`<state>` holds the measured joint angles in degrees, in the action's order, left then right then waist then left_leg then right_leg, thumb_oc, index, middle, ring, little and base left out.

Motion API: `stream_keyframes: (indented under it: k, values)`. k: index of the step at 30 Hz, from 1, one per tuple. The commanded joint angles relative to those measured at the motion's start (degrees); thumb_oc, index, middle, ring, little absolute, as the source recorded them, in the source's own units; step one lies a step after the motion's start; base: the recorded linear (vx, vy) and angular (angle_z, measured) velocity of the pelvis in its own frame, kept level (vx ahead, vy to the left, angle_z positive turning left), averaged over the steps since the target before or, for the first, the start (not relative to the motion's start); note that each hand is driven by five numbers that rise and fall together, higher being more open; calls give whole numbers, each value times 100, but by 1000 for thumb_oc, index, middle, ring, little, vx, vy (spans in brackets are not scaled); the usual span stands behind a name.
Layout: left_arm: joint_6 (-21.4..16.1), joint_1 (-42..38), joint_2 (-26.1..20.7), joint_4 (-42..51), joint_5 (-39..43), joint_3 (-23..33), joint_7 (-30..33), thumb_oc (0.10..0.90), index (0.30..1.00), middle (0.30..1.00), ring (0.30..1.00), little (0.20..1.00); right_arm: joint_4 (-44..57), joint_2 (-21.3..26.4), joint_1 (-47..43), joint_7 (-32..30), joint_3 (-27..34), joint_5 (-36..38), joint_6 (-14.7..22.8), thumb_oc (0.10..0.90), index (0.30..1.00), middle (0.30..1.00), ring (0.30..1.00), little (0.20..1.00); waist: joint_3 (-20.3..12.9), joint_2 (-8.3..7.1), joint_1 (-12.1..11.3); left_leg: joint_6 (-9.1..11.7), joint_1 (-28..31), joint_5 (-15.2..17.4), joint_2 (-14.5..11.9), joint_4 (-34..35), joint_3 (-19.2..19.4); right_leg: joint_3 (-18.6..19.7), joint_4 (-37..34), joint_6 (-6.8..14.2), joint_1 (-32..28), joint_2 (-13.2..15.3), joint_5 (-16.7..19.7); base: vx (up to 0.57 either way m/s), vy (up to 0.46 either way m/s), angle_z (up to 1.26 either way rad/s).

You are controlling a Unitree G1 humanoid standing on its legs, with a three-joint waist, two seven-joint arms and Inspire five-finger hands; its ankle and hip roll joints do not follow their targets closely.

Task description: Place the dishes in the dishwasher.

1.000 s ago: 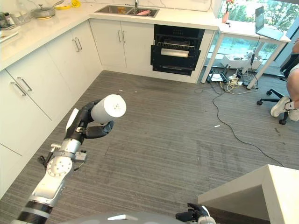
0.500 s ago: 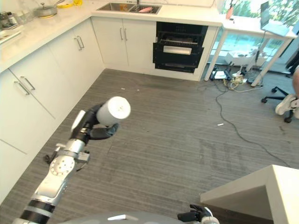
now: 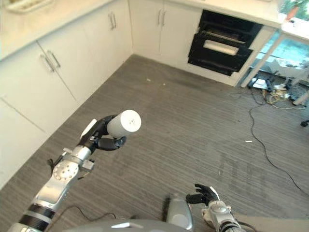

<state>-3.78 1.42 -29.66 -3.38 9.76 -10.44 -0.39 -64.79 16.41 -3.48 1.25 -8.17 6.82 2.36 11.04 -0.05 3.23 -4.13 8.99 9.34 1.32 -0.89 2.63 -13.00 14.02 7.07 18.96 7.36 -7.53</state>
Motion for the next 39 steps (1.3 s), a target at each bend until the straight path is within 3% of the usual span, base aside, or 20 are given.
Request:
stream_keyframes:
  k: [1, 4, 6, 8, 10, 13, 14, 18, 21, 24, 25, 26, 27, 29, 30, 33, 34, 35, 36, 39]
  values:
    - [-680, -398, 3, 720, -295, 233, 175, 400, 300, 300, 300, 300, -477, -140, 22, -16, -266, -78, -37, 800, 900, 900, 900, 900, -334, -38, 70, 495, 706, 187, -71, 110, -261, -558, -1109, 267, -642, 110, 1202, 445, -55, 86]
    - [-669, -304, 59, 704, -291, 281, 194, 400, 300, 300, 300, 300, -503, -151, 106, -19, -269, -106, -63, 800, 900, 900, 900, 900, -406, -60, 85, 684, 689, 22, -103, -545, -330, -658, -1015, 99, -936, 25, 1191, 363, -89, 60]
    - [-646, -225, 64, 711, -253, 315, 192, 400, 300, 300, 300, 300, -583, -118, 182, -70, -190, -51, -91, 800, 900, 900, 900, 900, -423, -99, 67, 1002, 306, -518, -161, -1674, -205, -714, -991, -77, -1276, -62, 1066, 328, -134, 59]
    - [-614, -176, -43, 690, -202, 433, 247, 400, 300, 300, 300, 300, -659, -24, 193, -196, -121, 57, -120, 800, 900, 900, 900, 900, -284, -271, -26, 1315, -726, -1298, -593, -3985, 342, -754, -1178, -514, -1892, -231, 689, 465, -269, 32]
    - [-606, -187, -81, 689, -157, 454, 276, 400, 300, 300, 300, 300, -703, -3, 158, -228, -68, 97, -135, 800, 900, 900, 900, 900, -245, -274, -71, 1229, -984, -1179, -812, -4282, 547, -749, -1264, -576, -2049, -297, 600, 276, -122, -6]
    - [-592, -220, -36, 626, -60, 435, 316, 400, 300, 300, 300, 300, -801, -13, 154, -285, -12, 170, -142, 800, 900, 900, 900, 900, -247, -388, -217, 894, -1517, -606, -745, -3386, 687, -633, -1472, -500, -2441, -301, 506, 412, 65, -22]
    - [-593, -195, -65, 634, -171, 457, 318, 400, 300, 300, 300, 300, -826, 5, 159, -285, -21, 101, -117, 800, 900, 900, 900, 900, -246, -456, -272, 862, -1744, -445, -883, -2346, 565, -525, -1504, -387, -2579, -258, 382, 490, 208, -13]
    - [-606, -63, -99, 602, -277, 560, 434, 400, 300, 300, 300, 300, -812, 0, 121, -326, -68, 23, -100, 800, 900, 900, 900, 900, -190, -402, -444, 1112, -1994, -1314, -1136, -498, -296, -185, -1487, -301, -2917, -299, 103, 393, 228, -35]
    - [-610, 26, -134, 587, -251, 594, 394, 400, 300, 300, 300, 300, -796, -37, 212, -325, -16, 1, -77, 800, 900, 900, 900, 900, -299, -336, -464, 1165, -1898, -1461, -1161, -328, -248, -4, -1205, -165, -3035, -160, -45, 377, 325, -94]
    - [-574, 43, -217, 648, -302, 603, 354, 400, 300, 300, 300, 300, -754, -84, 241, -300, 40, 9, -79, 800, 900, 900, 900, 900, -348, -350, -450, 1007, -1786, -1320, -1001, -463, -244, 203, -405, -111, -2829, 4, -85, 309, 349, -82]
    - [-555, 20, -272, 644, -378, 614, 353, 400, 300, 300, 300, 300, -749, -105, 236, -285, 48, 37, -88, 800, 900, 900, 900, 900, -361, -386, -427, 831, -1725, -1144, -836, -579, -249, 373, 184, -28, -2609, 90, 92, 274, 422, -23]
    - [-495, -12, -354, 663, -420, 674, 413, 400, 300, 300, 300, 300, -679, -150, 171, -280, 80, 63, -94, 800, 900, 900, 900, 900, -221, -370, -336, 525, -1455, -843, -668, -704, -106, 540, 1494, 208, -2003, 299, 853, 273, 424, -10]
    - [-496, -21, -355, 661, -420, 675, 413, 400, 300, 300, 300, 300, -677, -151, 163, -280, 82, 63, -97, 800, 900, 900, 900, 900, -228, -368, -355, 516, -1475, -860, -671, -702, -85, 567, 1507, 212, -1962, 297, 870, 234, 418, -26]
    - [-490, 10, -438, 733, -525, 781, 493, 400, 300, 300, 300, 300, -555, -204, 105, -291, 164, 131, -72, 800, 900, 900, 900, 900, -105, -216, -327, 322, -1206, -749, -719, -650, 213, 162, 2521, 326, -1323, 619, 1286, 211, 397, -41]
    - [-503, 46, -432, 782, -509, 784, 464, 400, 300, 300, 300, 300, -481, -221, 52, -298, 205, 171, -28, 800, 900, 900, 900, 900, -128, -170, -284, 307, -961, -690, -679, -481, 312, -149, 2576, 281, -1114, 659, 1118, 381, 435, -36]
    - [-557, 157, -325, 883, -605, 879, 464, 400, 300, 300, 300, 300, -271, -195, 28, -334, 235, 232, 61, 800, 900, 900, 900, 900, -143, -253, -185, 354, -361, -432, -413, -239, 617, -1017, 920, 323, -983, 413, 925, 486, 264, -92]
    - [-563, 187, -310, 947, -628, 924, 428, 400, 300, 300, 300, 300, -180, -196, 8, -341, 221, 208, 81, 800, 900, 900, 900, 900, -193, -246, -229, 435, -171, -192, -428, -206, 701, -1493, 233, 419, -1089, 406, 749, 479, 183, -37]
    - [-575, 193, -269, 988, -568, 943, 397, 400, 300, 300, 300, 300, 31, -130, -107, -368, 108, 94, 131, 800, 900, 900, 900, 900, -257, -336, -333, 524, -39, -75, -387, -243, 1049, -2524, -596, 268, -1085, 510, 776, 429, 132, -43]
    - [-588, 188, -229, 981, -456, 935, 354, 400, 300, 300, 300, 300, 240, -82, -138, -387, 58, 36, 132, 800, 900, 900, 900, 900, -300, -345, -367, 579, 29, 19, -406, -324, 1194, -2809, -980, 187, -1125, 406, 790, 371, 135, -69]
    - [-634, 150, -75, 934, -350, 731, 247, 400, 300, 300, 300, 300, 1185, 111, -59, -417, -48, -19, 281, 800, 900, 900, 900, 900, -448, -411, -257, 681, 260, 84, -344, -825, 1291, -2686, -1128, -50, -1313, 174, 701, 410, 102, -74]
